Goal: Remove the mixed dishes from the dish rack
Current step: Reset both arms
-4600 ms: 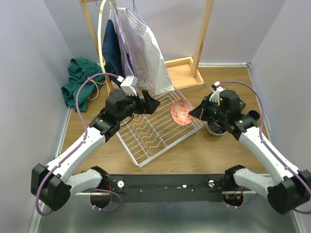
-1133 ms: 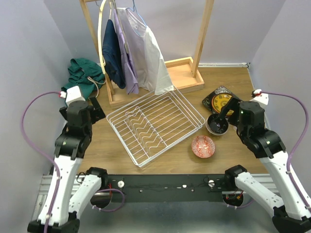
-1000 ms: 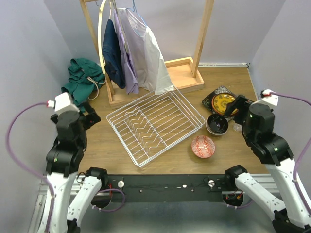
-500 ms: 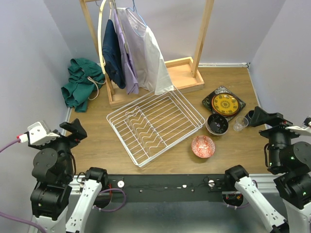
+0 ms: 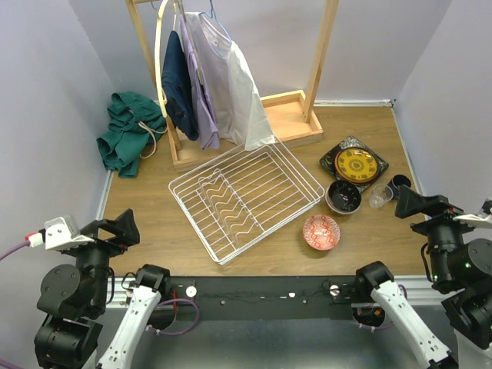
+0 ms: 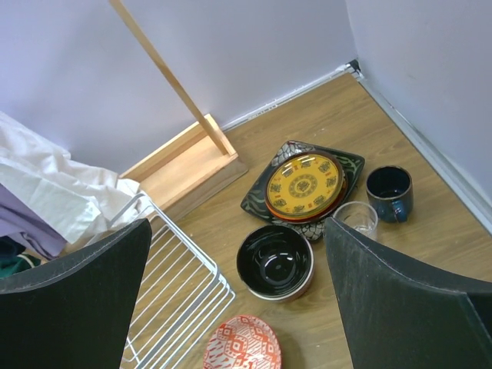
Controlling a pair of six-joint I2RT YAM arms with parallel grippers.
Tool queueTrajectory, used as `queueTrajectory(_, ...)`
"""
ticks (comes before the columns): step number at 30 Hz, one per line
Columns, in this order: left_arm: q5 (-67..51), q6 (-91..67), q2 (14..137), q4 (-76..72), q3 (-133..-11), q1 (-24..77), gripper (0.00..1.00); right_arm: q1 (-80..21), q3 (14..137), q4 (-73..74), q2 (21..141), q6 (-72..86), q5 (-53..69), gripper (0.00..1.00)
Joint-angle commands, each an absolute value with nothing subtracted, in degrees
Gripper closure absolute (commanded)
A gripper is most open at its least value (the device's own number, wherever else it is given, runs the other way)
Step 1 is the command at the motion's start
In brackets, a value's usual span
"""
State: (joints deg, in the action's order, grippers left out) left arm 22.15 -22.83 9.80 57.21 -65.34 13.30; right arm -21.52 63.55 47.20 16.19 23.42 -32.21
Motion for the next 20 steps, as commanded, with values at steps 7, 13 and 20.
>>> queueTrajectory(7,15.0,-27.7,7.4,62.1,-60.6,14.9,0.01,-21.4,64.3,52.6,13.1,26.9,-30.7,0.00)
queueTrajectory(13,15.0,-27.5,7.4,62.1,-59.4,15.6,0.01,-21.3,64.5,53.3,13.3,27.6,-30.8,0.00)
queueTrajectory(20,14.9,-28.2,7.2,62.2,-58.6,16.5,0.01,-21.4,64.5,53.1,13.3,27.8,-30.2,0.00)
